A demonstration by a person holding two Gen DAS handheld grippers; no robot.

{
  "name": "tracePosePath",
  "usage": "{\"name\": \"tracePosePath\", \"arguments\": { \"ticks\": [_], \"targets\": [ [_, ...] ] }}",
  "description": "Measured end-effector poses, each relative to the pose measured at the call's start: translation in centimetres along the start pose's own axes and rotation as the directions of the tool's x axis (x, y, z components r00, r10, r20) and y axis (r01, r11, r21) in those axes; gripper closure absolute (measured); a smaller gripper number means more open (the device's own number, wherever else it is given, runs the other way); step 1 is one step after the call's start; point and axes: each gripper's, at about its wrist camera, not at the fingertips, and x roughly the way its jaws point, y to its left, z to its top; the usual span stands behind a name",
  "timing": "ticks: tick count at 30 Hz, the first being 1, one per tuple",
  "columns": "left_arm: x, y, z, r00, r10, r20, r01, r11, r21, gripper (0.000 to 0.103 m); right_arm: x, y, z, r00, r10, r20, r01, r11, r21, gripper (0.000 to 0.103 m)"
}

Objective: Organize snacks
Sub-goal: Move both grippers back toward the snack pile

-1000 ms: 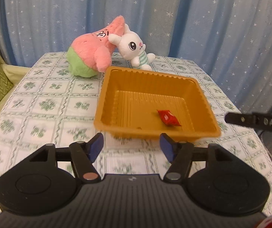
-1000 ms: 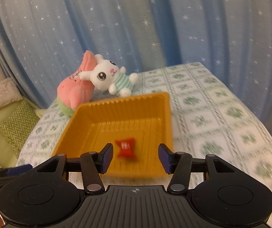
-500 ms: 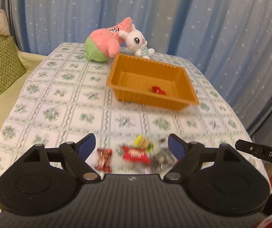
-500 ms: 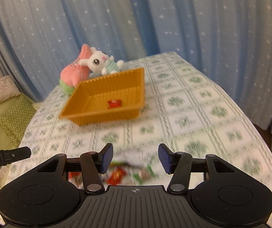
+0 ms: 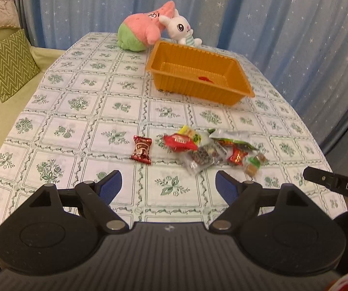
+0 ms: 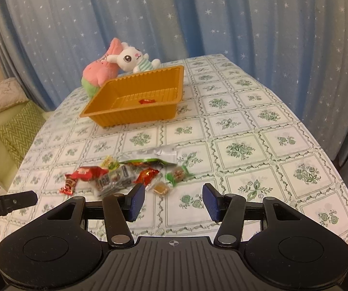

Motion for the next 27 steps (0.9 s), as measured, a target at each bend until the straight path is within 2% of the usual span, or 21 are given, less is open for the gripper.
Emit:
{"name": "tracePosePath", "arguments": {
  "ticks": [8, 16, 27],
  "targets": [
    [0.6, 0.6, 0.2, 1.0, 0.024, -0.003, -0.024, 1.0, -0.006, 0.021, 1.0, 0.8, -0.2, 1.0, 0.023, 0.006, -0.022, 0.998, -0.063, 0.05],
    [2.4, 1.2, 0.8, 0.999, 0.042, -0.014, -0.042, 0.999, 0.011, 0.021, 4.4, 1.4, -0.9, 0.998, 0.05, -0.036, -0.054, 0.989, -0.135, 0.05],
    [5.5, 2.1, 1.6, 0.997, 0.05, -0.054, -0.05, 0.999, -0.002, 0.021, 10.7, 1.9, -1.3, 0.987, 0.11, -0.113, -0.141, 0.937, -0.319, 0.05]
  ]
}}
